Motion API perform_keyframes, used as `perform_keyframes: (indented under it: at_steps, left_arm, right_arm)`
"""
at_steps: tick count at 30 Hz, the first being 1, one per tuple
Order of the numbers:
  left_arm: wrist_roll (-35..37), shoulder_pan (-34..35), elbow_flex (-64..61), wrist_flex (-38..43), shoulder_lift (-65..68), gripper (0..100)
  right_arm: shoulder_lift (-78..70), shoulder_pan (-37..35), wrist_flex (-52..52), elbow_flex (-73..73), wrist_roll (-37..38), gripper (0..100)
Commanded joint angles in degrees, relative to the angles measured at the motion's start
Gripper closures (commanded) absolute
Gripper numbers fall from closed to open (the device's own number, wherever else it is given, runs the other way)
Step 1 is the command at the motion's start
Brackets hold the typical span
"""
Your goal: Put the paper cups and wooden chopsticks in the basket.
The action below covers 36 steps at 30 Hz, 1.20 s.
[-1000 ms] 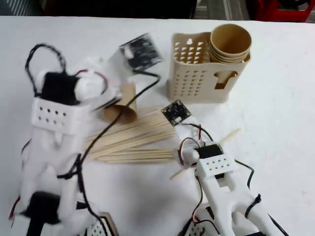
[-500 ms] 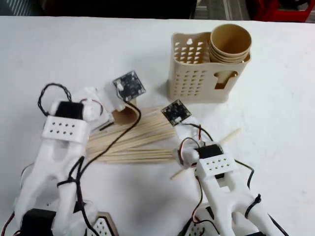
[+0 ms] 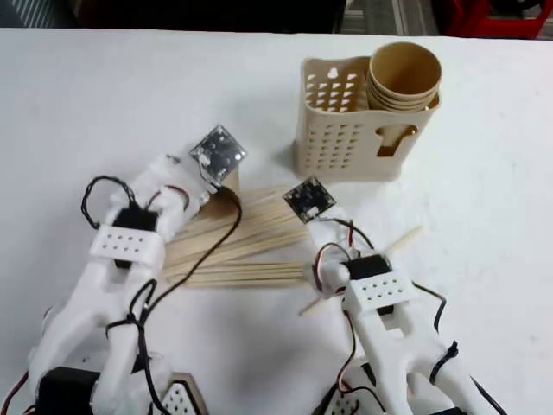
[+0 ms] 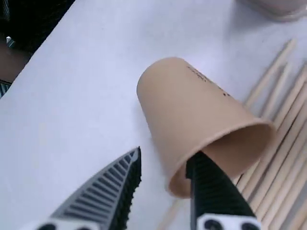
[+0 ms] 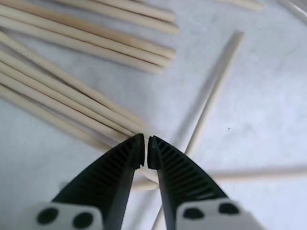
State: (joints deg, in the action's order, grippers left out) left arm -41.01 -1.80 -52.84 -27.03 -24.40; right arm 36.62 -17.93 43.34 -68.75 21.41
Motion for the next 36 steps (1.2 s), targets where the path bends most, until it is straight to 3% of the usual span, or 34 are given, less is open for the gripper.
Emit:
perform_keyframes:
  at_steps: [1, 5, 10, 20, 25, 36]
  left_arm:
    - [3.2, 0.0, -0.2, 4.7, -2.3, 92]
    - [3.1, 0.0, -0.1, 4.8, -2.4, 98]
    - [3.3, 0.0, 1.7, 1.4, -3.3, 98]
    - [10.8, -0.1, 27.1, -29.7, -5.2, 98]
    - [12.4, -4.4, 39.6, -39.2, -5.2, 98]
    - [20.1, -16.7, 62.2, -43.2, -3.9, 98]
  right_arm:
    - [1.0, -0.3, -1.5, 0.3, 0.5, 97.1]
    - [1.0, -0.3, -1.5, 0.3, 0.5, 97.1]
    - [1.0, -0.3, -1.5, 0.3, 0.5, 97.1]
    - [1.0, -0.3, -1.5, 0.3, 0.5, 97.1]
    - [1.0, -0.3, -1.5, 0.3, 0.5, 97.1]
    - [1.0, -0.3, -1.5, 0.3, 0.5, 97.1]
